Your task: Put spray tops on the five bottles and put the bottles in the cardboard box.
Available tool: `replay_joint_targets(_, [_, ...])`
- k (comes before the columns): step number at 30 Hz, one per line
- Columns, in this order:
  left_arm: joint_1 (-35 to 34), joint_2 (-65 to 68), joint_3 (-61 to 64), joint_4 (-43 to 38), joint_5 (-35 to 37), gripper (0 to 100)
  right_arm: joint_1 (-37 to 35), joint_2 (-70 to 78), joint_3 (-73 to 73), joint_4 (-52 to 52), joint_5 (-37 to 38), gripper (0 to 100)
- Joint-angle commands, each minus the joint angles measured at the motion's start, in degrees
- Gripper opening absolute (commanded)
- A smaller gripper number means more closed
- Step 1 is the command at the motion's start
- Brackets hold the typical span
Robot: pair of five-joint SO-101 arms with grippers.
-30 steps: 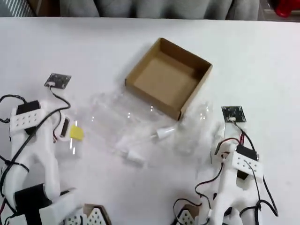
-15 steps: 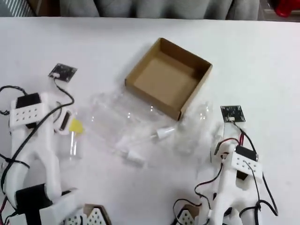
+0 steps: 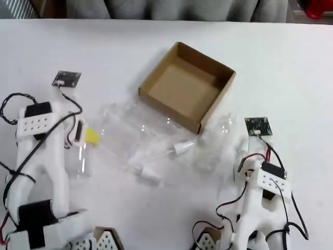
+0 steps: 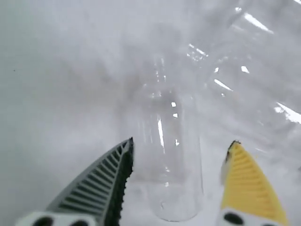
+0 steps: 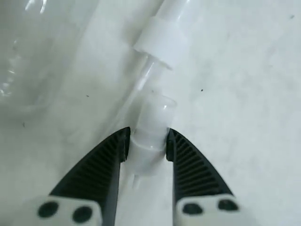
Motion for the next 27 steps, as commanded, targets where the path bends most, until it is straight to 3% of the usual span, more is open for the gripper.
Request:
replay_joint_targets(1, [-0.92, 4.79, -1.14, -2.02, -0.44, 30, -0.4, -0.66, -0.26, -0.92, -0.09, 1.7])
replay_joint_targets(27, [-0.66, 7.78, -1.14, -8.09, 1.93, 30, -0.4, -0.66, -0.18, -1.01, -0.09, 1.7])
